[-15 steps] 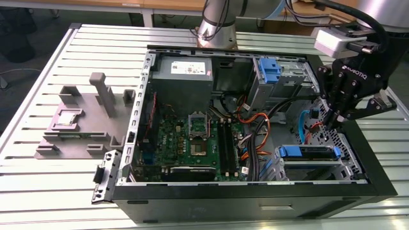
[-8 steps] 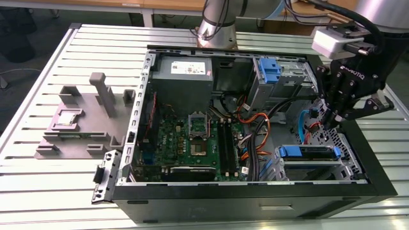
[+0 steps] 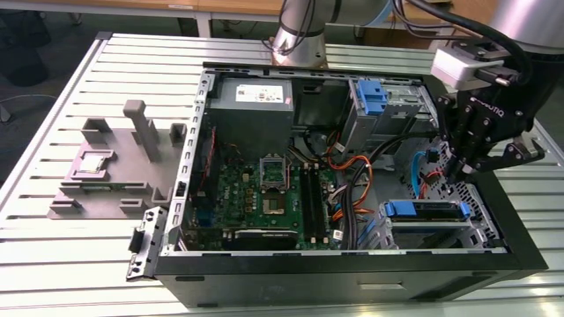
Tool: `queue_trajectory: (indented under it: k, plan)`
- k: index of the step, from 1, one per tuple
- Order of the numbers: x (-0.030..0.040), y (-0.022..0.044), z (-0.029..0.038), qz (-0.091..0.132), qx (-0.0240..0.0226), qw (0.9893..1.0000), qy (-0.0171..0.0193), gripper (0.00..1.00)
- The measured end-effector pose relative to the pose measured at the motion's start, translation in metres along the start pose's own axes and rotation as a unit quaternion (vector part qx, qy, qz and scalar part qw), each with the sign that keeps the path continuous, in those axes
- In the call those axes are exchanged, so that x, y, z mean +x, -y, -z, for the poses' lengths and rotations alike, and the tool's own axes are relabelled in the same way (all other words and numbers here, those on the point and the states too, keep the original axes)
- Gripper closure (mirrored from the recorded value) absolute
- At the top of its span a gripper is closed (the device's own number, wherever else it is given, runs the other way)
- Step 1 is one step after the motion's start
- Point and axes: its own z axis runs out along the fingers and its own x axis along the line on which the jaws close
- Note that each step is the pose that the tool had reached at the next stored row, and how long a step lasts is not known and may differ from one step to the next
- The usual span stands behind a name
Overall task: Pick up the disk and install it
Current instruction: 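Insert the first disk wire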
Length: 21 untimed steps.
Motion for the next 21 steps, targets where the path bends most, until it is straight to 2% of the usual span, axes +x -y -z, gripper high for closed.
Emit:
queue_trajectory:
  k: [7, 13, 18, 20, 21]
  plan:
    - [0.0066, -0.0032, -0.0044, -0.004, 0.0015, 1.0, -0.0006, 0.84]
    - [0.0074, -0.0079, -0.0073, -0.009, 0.0056, 0.9999, -0.0019, 0.84]
    - [0.0069, -0.008, -0.0095, -0.048, -0.0017, 0.9989, -0.0029, 0.84]
    - [0.0067, -0.0082, -0.0102, -0.056, -0.0028, 0.9984, -0.0033, 0.84]
    - [0.0065, -0.0088, -0.0107, -0.058, -0.0017, 0.9983, -0.0035, 0.84]
